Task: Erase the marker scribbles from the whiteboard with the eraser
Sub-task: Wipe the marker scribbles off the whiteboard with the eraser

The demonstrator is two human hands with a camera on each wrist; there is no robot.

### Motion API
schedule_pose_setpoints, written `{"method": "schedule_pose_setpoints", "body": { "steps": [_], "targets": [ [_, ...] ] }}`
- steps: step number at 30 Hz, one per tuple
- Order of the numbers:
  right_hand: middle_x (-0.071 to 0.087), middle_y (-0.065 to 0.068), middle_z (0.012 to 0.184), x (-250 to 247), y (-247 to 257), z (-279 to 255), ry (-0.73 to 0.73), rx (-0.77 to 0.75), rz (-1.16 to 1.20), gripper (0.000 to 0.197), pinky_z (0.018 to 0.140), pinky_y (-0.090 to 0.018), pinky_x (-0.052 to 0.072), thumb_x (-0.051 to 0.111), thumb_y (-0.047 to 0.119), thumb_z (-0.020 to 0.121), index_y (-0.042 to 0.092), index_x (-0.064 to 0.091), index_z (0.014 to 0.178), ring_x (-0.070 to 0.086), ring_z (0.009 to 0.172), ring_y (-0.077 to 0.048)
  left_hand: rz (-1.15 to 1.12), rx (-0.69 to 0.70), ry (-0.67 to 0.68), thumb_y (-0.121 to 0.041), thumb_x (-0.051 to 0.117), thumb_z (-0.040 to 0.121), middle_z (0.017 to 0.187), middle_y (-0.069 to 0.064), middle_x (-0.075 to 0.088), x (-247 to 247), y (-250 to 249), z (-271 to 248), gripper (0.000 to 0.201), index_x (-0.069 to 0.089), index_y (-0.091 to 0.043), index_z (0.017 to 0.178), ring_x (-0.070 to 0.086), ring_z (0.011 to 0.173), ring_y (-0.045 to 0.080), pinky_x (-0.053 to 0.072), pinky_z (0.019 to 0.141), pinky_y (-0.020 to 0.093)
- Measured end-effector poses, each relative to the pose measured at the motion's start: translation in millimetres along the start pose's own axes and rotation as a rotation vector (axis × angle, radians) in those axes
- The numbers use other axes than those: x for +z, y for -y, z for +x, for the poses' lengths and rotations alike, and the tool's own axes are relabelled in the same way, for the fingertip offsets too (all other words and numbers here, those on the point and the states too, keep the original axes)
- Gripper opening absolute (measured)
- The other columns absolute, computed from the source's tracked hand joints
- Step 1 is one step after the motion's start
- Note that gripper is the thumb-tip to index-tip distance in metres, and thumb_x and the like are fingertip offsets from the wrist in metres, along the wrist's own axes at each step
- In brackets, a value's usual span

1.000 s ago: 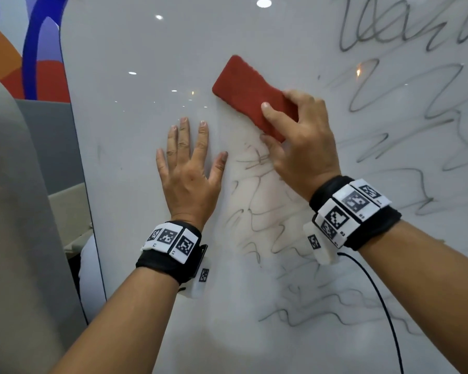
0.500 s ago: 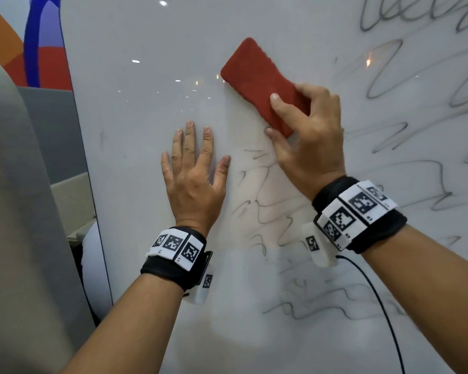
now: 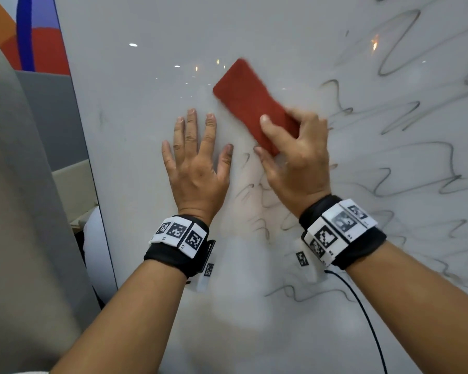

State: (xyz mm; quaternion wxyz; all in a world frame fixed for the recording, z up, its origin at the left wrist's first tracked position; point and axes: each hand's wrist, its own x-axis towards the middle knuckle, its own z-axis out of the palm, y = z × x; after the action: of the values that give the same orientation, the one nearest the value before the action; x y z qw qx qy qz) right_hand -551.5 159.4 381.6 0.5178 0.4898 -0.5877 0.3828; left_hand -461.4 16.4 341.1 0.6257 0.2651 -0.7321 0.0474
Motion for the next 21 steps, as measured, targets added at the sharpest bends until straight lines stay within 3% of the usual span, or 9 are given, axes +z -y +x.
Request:
{"method": "schedule_pose_setpoints", "body": {
  "steps": [4,10,17,21],
  "targets": [
    [0.059,-0.021,0.115,-1,-1,-10,0.091,-0.07,0.021,0.039,0.081,-0.044,0.052,0.079,0.021,0.08,0.01,0.071,0.117,0.05,0.1,-0.034,-0.014,0.001,0.024,-0.047,0.041,0.101,0.161,0.006,0.026,-1,3,-7,0.055,0.037,-0.023,0.15,0.021,0.149,0.025,0.016,0.119,0.056],
    [0.058,-0.021,0.116,-7,-8,7,-0.05,0.027,-0.011,0.04,0.089,-0.037,0.049,0.078,0.021,0.08,0.012,0.071,0.119,0.053,0.103,-0.035,0.013,0.014,0.042,-0.045,0.043,0.1,0.161,0.008,0.027,-1,10,-22,0.054,0.038,-0.022,0.148,0.021,0.149,0.025,0.02,0.117,0.057],
    [0.059,-0.022,0.113,0,1,-27,0.067,-0.041,0.023,0.038,0.081,-0.04,0.051,0.081,0.018,0.078,0.01,0.073,0.114,0.046,0.101,-0.03,0.04,0.019,0.073,-0.048,0.04,0.1,0.161,0.008,0.026,-1,13,-32,0.056,0.033,-0.023,0.15,0.021,0.149,0.025,0.02,0.117,0.058],
    [0.058,-0.021,0.114,-9,-7,-7,-0.002,-0.02,-0.003,0.038,0.084,-0.039,0.051,0.08,0.019,0.078,0.011,0.073,0.114,0.052,0.101,-0.034,0.053,0.025,0.099,-0.048,0.041,0.1,0.162,0.008,0.024,-3,14,-37,0.056,0.031,-0.024,0.15,0.019,0.149,0.025,0.021,0.116,0.059]
  ]
}}
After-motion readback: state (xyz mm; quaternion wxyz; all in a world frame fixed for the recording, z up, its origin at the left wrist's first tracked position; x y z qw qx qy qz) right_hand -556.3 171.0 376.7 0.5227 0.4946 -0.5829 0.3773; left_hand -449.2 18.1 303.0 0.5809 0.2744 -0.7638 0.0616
